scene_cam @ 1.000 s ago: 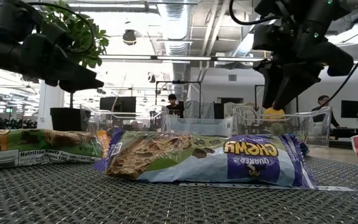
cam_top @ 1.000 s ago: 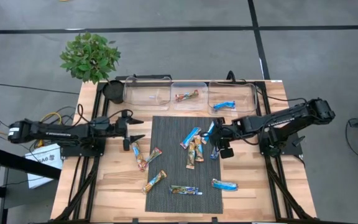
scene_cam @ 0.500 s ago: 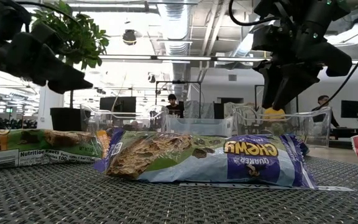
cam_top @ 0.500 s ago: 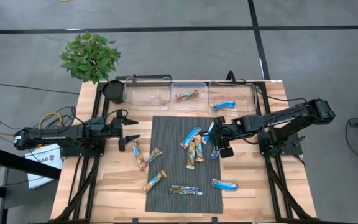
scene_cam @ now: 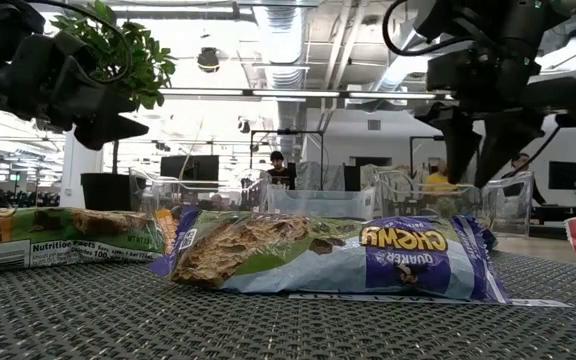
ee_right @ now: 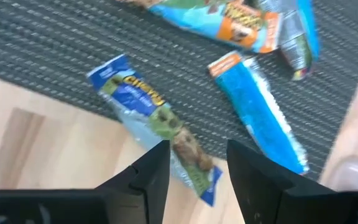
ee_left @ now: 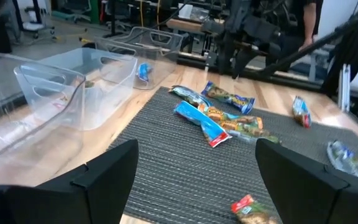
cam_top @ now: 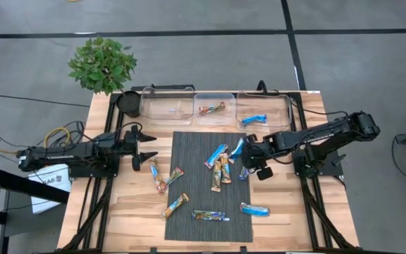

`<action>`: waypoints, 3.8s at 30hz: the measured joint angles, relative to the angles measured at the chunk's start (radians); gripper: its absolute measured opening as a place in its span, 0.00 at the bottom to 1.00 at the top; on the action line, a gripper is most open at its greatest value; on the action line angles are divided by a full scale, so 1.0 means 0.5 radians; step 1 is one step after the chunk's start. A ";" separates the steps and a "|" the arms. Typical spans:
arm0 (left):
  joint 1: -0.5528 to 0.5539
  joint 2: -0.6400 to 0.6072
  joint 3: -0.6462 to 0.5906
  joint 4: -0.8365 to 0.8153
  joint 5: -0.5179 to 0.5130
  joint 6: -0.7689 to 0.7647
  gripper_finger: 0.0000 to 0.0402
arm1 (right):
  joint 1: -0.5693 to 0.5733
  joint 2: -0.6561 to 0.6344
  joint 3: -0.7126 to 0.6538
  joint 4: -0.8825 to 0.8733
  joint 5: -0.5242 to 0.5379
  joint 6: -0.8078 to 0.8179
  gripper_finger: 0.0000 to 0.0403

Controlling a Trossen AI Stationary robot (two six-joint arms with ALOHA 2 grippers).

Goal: Pick and place Granola Bars by type
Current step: Put the top blue granola bar into the right transparent bin

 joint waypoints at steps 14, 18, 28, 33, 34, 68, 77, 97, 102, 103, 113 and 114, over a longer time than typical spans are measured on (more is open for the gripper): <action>0.000 0.000 0.003 -0.005 -0.008 0.003 0.79 | 0.090 0.000 -0.001 -0.081 -0.109 -0.180 0.38; 0.000 0.000 0.004 -0.005 -0.008 -0.002 0.79 | 0.090 0.000 -0.001 -0.081 -0.108 -0.132 0.39; 0.000 0.000 0.005 -0.005 -0.009 -0.002 0.79 | 0.089 0.000 -0.001 -0.085 -0.105 -0.072 0.38; 0.000 0.000 0.005 -0.005 -0.009 -0.002 0.79 | 0.089 0.000 -0.003 -0.087 -0.104 -0.108 0.39; 0.000 0.000 0.005 -0.005 -0.009 -0.002 0.79 | 0.089 0.000 -0.005 -0.090 -0.104 -0.126 0.39; 0.000 0.000 0.006 -0.005 -0.008 -0.002 0.79 | 0.076 0.349 -0.114 0.166 0.159 -0.293 0.39; 0.000 0.001 0.006 -0.005 -0.008 -0.002 0.79 | 0.076 0.440 -0.117 0.239 0.155 -0.302 0.33; 0.000 0.000 0.006 -0.005 -0.010 -0.002 0.79 | 0.075 0.188 -0.115 0.147 0.167 -0.071 0.09; 0.000 0.001 0.006 -0.005 -0.010 -0.002 0.79 | 0.061 0.016 -0.115 0.140 0.212 -0.070 0.10; -0.001 0.000 0.006 -0.005 -0.010 -0.002 0.79 | 0.050 -0.019 -0.115 0.142 0.213 -0.071 0.10; 0.000 0.000 0.006 -0.005 -0.010 -0.002 0.79 | -0.120 -0.414 -0.115 0.153 0.219 -0.077 0.10; 0.000 0.000 0.006 -0.005 -0.011 -0.002 0.79 | -0.144 -0.457 -0.115 0.155 0.219 -0.087 0.10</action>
